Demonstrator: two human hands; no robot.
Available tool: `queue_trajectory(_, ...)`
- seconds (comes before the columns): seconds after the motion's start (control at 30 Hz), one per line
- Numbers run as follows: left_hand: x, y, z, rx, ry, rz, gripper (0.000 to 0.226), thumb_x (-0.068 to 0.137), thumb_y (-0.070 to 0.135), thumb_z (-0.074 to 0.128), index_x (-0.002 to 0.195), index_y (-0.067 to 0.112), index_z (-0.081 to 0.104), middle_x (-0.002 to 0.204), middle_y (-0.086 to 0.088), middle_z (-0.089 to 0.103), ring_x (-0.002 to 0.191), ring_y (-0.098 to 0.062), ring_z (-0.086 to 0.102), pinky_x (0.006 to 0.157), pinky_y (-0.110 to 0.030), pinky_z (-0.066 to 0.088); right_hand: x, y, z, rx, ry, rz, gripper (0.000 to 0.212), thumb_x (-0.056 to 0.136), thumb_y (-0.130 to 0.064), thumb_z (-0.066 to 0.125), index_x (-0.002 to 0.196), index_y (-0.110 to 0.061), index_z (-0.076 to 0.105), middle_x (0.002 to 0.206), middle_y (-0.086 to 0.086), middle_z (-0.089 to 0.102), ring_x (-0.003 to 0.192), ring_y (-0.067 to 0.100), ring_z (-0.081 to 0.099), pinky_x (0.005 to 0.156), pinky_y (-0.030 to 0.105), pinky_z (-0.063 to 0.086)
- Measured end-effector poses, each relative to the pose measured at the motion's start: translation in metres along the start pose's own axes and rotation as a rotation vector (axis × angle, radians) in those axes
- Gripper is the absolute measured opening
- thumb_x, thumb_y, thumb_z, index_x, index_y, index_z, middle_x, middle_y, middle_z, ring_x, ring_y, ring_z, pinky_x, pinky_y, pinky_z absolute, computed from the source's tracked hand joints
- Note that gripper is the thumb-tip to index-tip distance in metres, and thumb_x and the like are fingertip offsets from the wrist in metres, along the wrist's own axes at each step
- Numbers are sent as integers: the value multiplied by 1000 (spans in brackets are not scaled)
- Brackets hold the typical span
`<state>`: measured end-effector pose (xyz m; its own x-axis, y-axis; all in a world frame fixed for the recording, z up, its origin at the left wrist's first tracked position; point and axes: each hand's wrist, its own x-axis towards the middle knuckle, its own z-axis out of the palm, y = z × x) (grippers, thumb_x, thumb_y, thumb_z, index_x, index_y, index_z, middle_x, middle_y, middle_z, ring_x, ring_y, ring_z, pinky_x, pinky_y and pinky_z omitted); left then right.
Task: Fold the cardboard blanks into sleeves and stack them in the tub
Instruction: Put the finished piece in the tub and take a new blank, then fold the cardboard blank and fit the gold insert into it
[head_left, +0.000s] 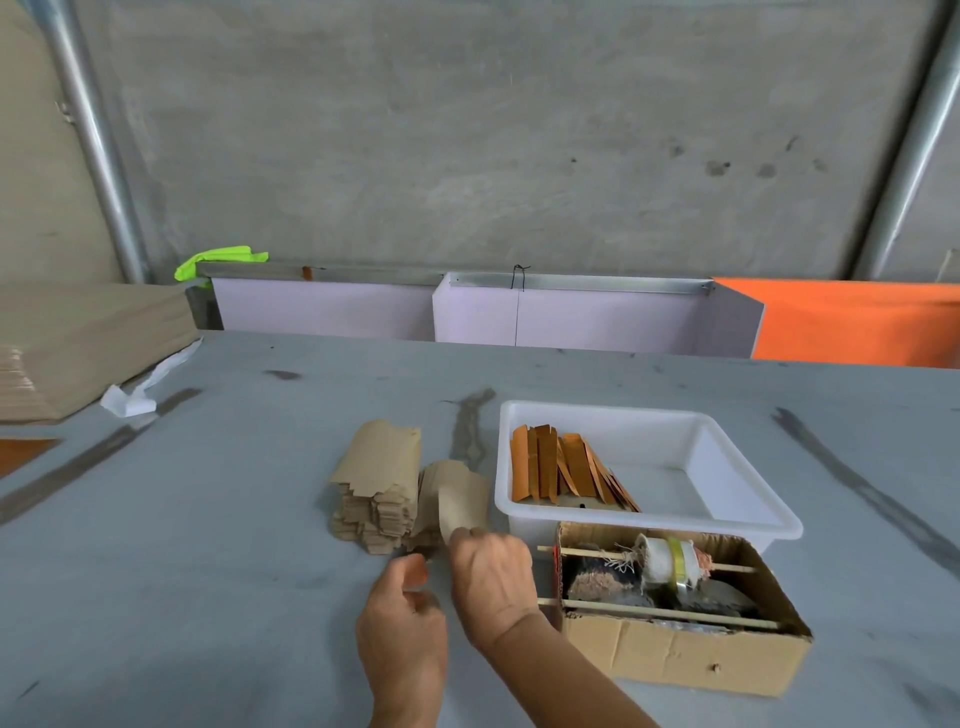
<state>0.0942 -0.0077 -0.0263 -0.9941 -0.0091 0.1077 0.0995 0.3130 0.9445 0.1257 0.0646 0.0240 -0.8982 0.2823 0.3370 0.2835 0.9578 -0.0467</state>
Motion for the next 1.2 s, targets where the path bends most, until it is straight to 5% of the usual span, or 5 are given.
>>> queue_trajectory(0.3,12,18,-14,-33,-128,178,65,79,16,74,137,14,44,131,-5,48,123,-22,46,102,-36,40,-52,50,-28,603,148,312,31,80,-11,66,55,-22,50,53,-8,52,49,4,49,50,15,39)
queue_trajectory(0.57,-17,21,-2,-282,-401,106,25,80,-1,70,81,24,65,82,-1,71,80,-18,66,71,-27,51,-98,95,-39,965,23,577,7,86,-14,66,91,-19,64,83,5,69,81,21,66,74,40,58)
queue_trajectory(0.8,-42,16,-7,-180,-441,280,27,74,-2,73,62,21,65,60,6,66,60,-7,60,60,-14,47,-129,107,-40,864,228,430,30,84,-8,69,70,-35,68,72,-12,68,73,3,61,61,16,48)
queue_trajectory(0.97,-58,9,-15,26,-338,847,17,70,0,71,67,15,65,67,14,60,70,-3,52,64,-17,41,-156,121,-34,532,450,128,22,71,2,78,76,-19,73,77,-17,64,76,7,57,67,22,47)
queue_trajectory(1.2,-80,-23,-25,348,-479,1254,16,74,15,51,60,15,60,65,3,57,70,-13,48,59,-29,42,-194,124,-10,139,258,-137,10,69,-20,75,64,-22,67,70,-14,64,74,11,52,65,25,38)
